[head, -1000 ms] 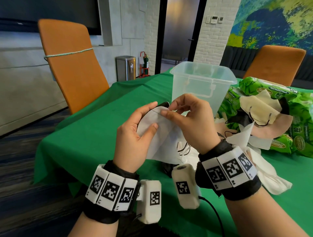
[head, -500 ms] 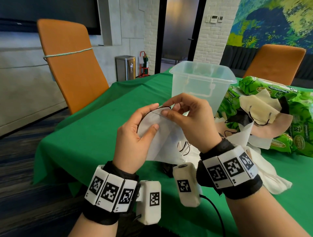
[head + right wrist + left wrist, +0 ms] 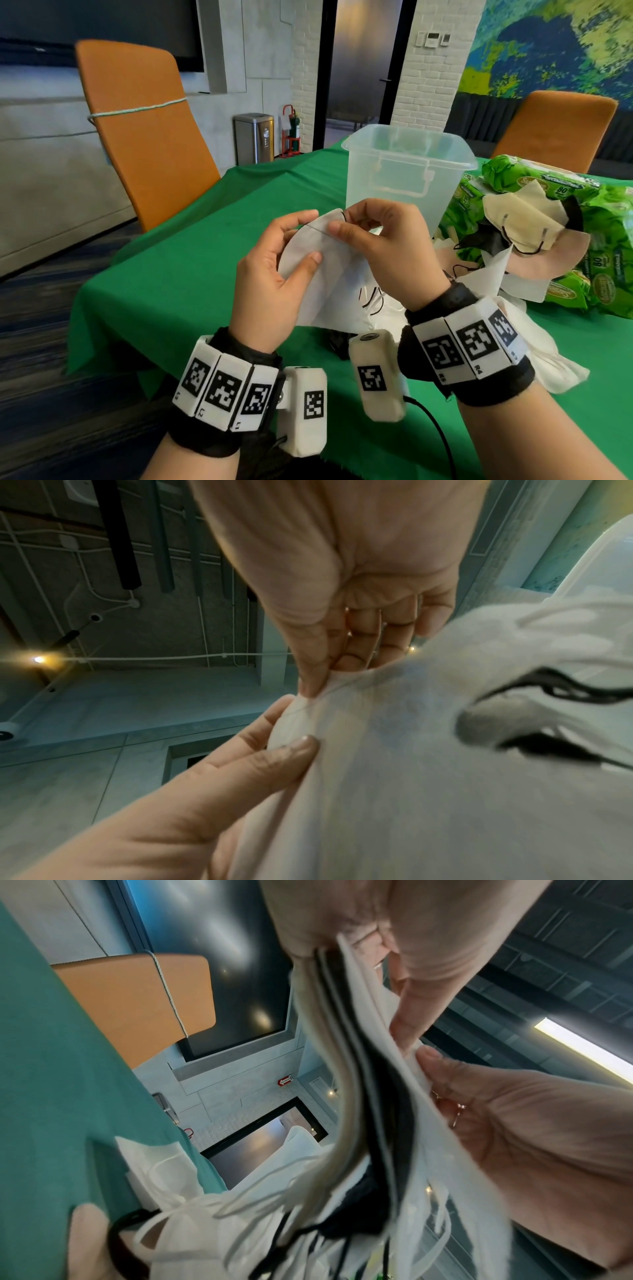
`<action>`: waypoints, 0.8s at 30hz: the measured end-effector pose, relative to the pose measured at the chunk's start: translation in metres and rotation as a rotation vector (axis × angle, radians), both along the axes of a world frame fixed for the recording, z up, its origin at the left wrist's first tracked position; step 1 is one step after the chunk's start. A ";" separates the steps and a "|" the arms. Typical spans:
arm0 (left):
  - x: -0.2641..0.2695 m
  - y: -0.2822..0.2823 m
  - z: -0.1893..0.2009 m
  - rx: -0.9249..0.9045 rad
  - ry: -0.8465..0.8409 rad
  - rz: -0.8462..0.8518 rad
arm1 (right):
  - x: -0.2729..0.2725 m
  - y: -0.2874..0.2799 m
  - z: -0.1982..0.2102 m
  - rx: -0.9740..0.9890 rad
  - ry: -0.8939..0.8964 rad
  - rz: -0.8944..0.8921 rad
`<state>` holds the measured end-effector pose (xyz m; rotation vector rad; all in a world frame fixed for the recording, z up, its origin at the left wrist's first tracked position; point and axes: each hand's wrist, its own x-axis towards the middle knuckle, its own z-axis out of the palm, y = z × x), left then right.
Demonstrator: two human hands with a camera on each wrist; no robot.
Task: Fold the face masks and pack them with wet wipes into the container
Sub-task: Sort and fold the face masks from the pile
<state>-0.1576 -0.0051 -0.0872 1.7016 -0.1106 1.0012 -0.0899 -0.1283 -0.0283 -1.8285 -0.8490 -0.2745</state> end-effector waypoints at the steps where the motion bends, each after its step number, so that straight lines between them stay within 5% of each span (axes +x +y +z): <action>1: 0.000 0.000 0.000 -0.004 0.001 -0.003 | 0.000 0.000 0.000 0.002 0.013 0.006; 13: 0.001 0.002 0.004 -0.018 -0.013 -0.045 | 0.005 0.001 -0.001 0.053 0.078 0.019; 18: 0.000 0.009 0.006 -0.014 -0.028 -0.076 | 0.010 -0.004 -0.008 -0.234 0.134 0.124; 24: -0.005 0.010 0.006 0.031 0.075 -0.204 | 0.008 -0.006 -0.013 -0.135 0.228 0.203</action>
